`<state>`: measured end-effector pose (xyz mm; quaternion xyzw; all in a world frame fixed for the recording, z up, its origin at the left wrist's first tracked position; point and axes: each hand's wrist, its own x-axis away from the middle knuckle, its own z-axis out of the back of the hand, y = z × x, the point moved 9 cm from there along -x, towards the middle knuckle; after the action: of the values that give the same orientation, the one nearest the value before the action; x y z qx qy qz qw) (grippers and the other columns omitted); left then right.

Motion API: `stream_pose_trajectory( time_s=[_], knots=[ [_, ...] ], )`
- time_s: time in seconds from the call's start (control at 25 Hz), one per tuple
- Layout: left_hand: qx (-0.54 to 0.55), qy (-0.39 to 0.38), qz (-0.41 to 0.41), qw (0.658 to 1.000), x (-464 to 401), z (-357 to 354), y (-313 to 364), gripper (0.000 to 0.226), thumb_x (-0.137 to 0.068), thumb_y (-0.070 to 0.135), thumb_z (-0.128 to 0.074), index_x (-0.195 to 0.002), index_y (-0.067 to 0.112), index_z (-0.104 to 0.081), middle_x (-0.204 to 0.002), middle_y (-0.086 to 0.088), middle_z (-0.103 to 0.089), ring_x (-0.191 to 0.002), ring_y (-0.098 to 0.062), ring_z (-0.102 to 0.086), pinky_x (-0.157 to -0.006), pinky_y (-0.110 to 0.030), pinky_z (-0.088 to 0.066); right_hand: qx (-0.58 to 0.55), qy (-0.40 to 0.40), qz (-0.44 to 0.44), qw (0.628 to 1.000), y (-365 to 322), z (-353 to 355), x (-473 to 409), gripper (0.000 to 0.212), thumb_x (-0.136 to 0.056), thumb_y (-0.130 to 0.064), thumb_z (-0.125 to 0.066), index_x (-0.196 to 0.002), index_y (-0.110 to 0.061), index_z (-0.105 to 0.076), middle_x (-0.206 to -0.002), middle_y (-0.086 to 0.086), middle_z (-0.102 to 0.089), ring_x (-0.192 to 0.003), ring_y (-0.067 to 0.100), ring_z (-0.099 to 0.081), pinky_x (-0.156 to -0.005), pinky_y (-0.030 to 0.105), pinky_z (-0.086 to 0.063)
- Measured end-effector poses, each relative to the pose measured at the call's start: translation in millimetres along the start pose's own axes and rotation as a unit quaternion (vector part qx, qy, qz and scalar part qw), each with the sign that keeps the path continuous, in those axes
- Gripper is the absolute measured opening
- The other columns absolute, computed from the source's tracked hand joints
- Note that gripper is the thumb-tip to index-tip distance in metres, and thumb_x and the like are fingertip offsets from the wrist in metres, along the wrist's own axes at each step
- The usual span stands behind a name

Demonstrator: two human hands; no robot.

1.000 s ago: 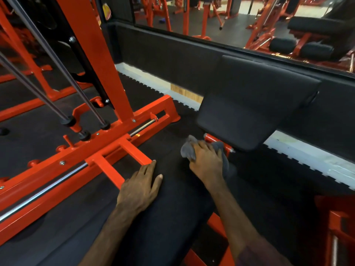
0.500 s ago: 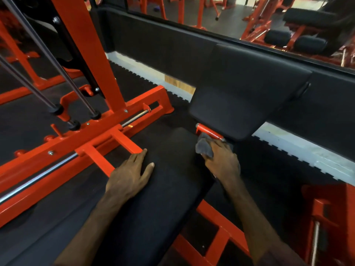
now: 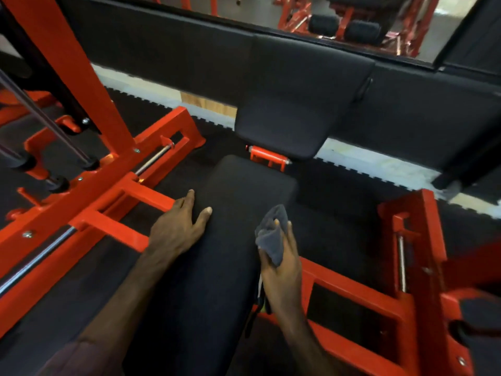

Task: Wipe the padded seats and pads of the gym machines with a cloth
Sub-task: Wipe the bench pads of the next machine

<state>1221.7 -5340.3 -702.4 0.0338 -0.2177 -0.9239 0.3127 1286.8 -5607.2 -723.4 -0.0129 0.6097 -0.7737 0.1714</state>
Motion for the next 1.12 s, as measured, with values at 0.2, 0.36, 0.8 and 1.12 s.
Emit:
stream_pose_trajectory(
  time_s=[0.2, 0.36, 0.8, 1.12],
  knots=[
    [0.026, -0.031, -0.014, 0.999, -3.3, -1.3, -7.7, 0.086, -0.101, 0.072, -0.037, -0.168, 0.022, -0.019, -0.168, -0.005, -0.035, -0.150, -0.031, -0.043, -0.116, -0.048, -0.040, -0.026, 0.079, -0.075, 0.994, 13.1, 9.3, -44.1, 0.055, -0.090, -0.030, -0.074, -0.142, -0.015, -0.062, -0.142, 0.000, -0.066, -0.132, 0.013, -0.062, -0.110, 0.033, -0.050],
    [0.045, -0.016, -0.023, 0.999, -3.1, -0.5, -6.3, 0.085, -0.102, 0.068, -0.040, -0.168, 0.020, -0.019, -0.170, -0.003, -0.032, -0.152, -0.027, -0.039, -0.118, -0.045, -0.037, 0.054, 0.088, -0.143, 0.984, 18.2, 20.7, -119.9, 0.033, -0.095, -0.023, -0.073, -0.127, -0.014, -0.071, -0.113, 0.006, -0.075, -0.111, 0.025, -0.071, -0.079, 0.028, -0.047],
    [0.043, 0.006, -0.024, 0.999, -1.4, 4.8, -0.7, 0.084, -0.102, 0.067, -0.040, -0.169, 0.020, -0.019, -0.170, 0.000, -0.033, -0.152, -0.020, -0.038, -0.119, -0.033, -0.034, 0.489, -0.254, 0.020, 0.834, -41.1, -85.0, -261.4, 0.053, -0.092, -0.056, -0.068, -0.134, -0.024, -0.063, -0.125, 0.009, -0.069, -0.112, 0.035, -0.067, -0.088, 0.042, -0.054],
    [0.082, -0.012, -0.013, 0.997, -3.2, 4.0, -15.9, 0.089, -0.097, 0.070, -0.052, -0.168, 0.024, -0.024, -0.170, 0.002, -0.036, -0.154, -0.016, -0.035, -0.125, -0.033, -0.030, 0.513, -0.344, 0.109, 0.779, -70.0, -194.0, -255.2, 0.057, -0.088, -0.062, -0.068, -0.128, -0.023, -0.063, -0.122, 0.007, -0.071, -0.109, 0.031, -0.068, -0.083, 0.038, -0.052]
  ],
)
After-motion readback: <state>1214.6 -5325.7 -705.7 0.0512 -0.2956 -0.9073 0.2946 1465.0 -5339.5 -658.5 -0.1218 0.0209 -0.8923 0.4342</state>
